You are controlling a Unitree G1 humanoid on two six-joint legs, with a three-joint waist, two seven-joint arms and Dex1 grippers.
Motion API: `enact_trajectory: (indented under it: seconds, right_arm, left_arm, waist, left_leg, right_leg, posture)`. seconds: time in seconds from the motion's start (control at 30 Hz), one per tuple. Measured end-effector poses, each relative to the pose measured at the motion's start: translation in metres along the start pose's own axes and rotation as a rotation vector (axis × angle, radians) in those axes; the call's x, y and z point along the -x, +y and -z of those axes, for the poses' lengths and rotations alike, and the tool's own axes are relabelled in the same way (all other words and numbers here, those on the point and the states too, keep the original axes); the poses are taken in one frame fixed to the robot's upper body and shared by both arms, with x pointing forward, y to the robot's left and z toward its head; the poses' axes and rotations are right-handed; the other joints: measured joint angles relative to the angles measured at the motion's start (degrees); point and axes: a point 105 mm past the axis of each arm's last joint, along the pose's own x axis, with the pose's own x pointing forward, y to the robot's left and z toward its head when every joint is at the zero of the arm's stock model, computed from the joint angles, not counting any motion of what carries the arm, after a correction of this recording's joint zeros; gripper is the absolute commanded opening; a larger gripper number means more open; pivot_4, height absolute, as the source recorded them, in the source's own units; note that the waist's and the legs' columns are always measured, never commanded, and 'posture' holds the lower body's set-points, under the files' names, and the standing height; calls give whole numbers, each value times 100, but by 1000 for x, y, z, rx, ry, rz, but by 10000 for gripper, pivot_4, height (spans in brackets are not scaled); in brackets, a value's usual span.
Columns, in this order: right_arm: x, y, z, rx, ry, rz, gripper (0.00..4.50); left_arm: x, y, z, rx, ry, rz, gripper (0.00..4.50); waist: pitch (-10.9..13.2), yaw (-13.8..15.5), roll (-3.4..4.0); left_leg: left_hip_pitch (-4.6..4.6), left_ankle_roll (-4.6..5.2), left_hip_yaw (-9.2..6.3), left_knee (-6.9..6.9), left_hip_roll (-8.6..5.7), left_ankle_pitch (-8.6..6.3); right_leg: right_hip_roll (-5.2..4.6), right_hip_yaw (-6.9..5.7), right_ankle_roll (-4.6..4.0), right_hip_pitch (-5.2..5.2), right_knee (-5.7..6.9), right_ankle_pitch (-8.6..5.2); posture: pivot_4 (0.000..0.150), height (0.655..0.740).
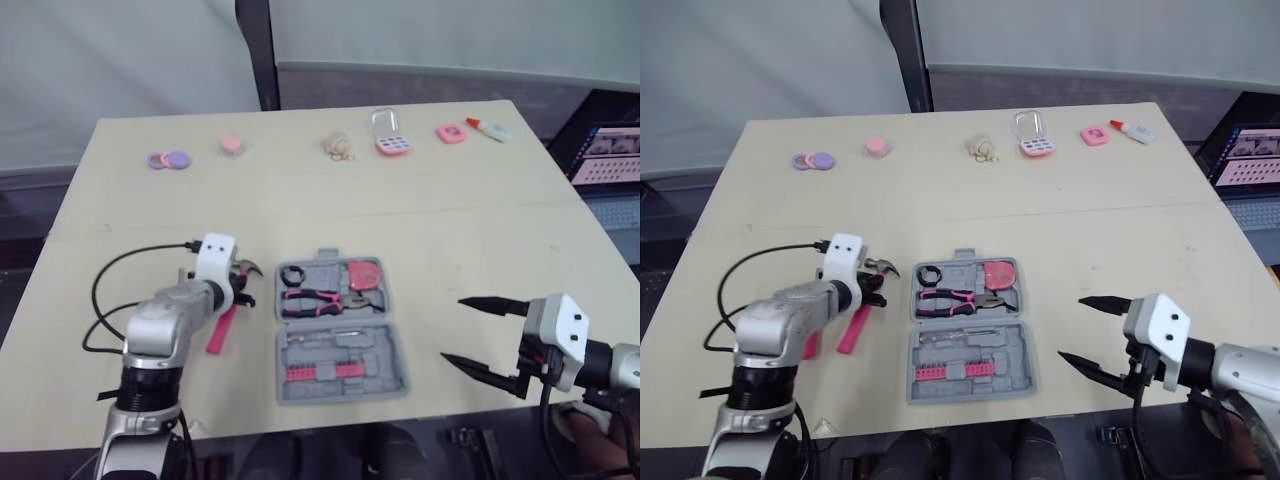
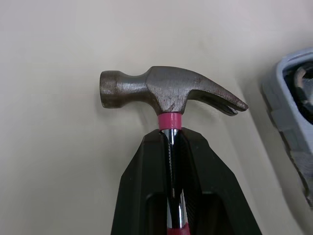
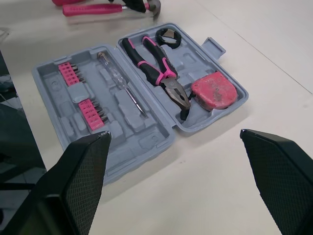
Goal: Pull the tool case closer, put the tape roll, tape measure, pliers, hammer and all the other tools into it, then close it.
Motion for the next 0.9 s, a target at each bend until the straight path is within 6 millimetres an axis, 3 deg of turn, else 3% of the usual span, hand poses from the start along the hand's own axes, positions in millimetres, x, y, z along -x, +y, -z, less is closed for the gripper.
enact_trajectory:
  seconds: [0.17,0.5,0.9]
  right_arm:
    - [2,0,1,-2,4,6,45000]
    - [6,3,5,-4,10,-4,45000]
    - [11,11,19,0,55,-4,45000]
  left_arm:
    - [30,9,-25,-176,-23,90,816]
    - [48,-66,-13,-552,77,637,816]
    - [43,-128,-30,-910,116,858,816]
  waist:
    - [0,-19,0]
    - [2,0,0]
    - [4,1,-3]
  left_leg:
    - [1,0,0,-5,-2,0]
    - [-6,0,0,-6,-2,0]
    - [-23,4,30,-2,-4,2]
  right_leg:
    - [-2,2,0,-1,-5,0]
    - [1,0,-1,-1,-13,0]
    - [9,-14,0,-1,-15,0]
  posture:
    - [1500,7400]
    - [1500,7400]
    - [1500,7400]
